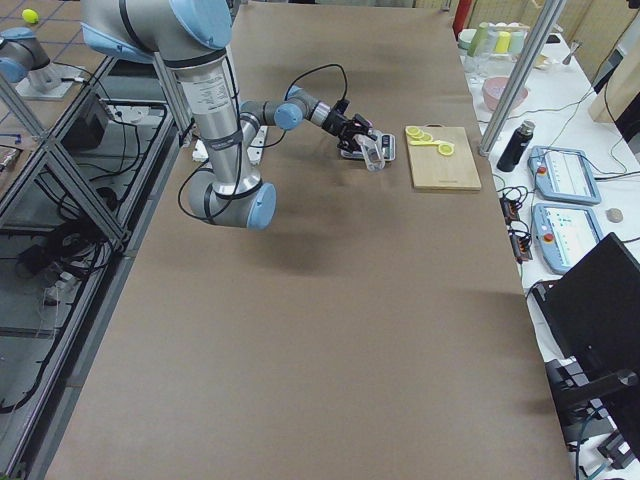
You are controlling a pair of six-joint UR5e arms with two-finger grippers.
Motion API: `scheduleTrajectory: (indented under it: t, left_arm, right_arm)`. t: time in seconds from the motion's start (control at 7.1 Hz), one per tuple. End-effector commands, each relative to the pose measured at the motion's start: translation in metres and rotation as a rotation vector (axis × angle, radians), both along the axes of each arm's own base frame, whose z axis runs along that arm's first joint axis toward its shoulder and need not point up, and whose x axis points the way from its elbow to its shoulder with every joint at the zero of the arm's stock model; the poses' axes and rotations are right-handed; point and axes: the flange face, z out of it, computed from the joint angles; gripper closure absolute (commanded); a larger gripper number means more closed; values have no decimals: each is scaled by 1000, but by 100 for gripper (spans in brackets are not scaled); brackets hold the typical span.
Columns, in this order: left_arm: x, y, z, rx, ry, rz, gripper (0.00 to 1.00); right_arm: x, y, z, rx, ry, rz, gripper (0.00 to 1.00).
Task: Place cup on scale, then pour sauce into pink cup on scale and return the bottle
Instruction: 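Tilt the bottle spout down into the pink cup with the right gripper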
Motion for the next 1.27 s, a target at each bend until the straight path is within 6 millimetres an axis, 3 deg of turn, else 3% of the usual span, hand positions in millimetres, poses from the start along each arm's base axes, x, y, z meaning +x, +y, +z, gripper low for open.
scheduleTrajectory:
  t: [0.0,0.28,0.42,1.13]
  left_arm:
    - [0,0,-1,3,0,1,2]
    - [0,1,-1,3,0,1,2]
    - [0,1,-1,1,0,0,2]
    - [0,1,-1,1,0,0,2]
  right_arm:
    - [0,0,-1,14,63,-21,100]
    - [2,-1,0,12,125,-25,100]
    - [6,-8,-11,14,178,-41,100]
    - [7,-11,-9,14,155,-30,100]
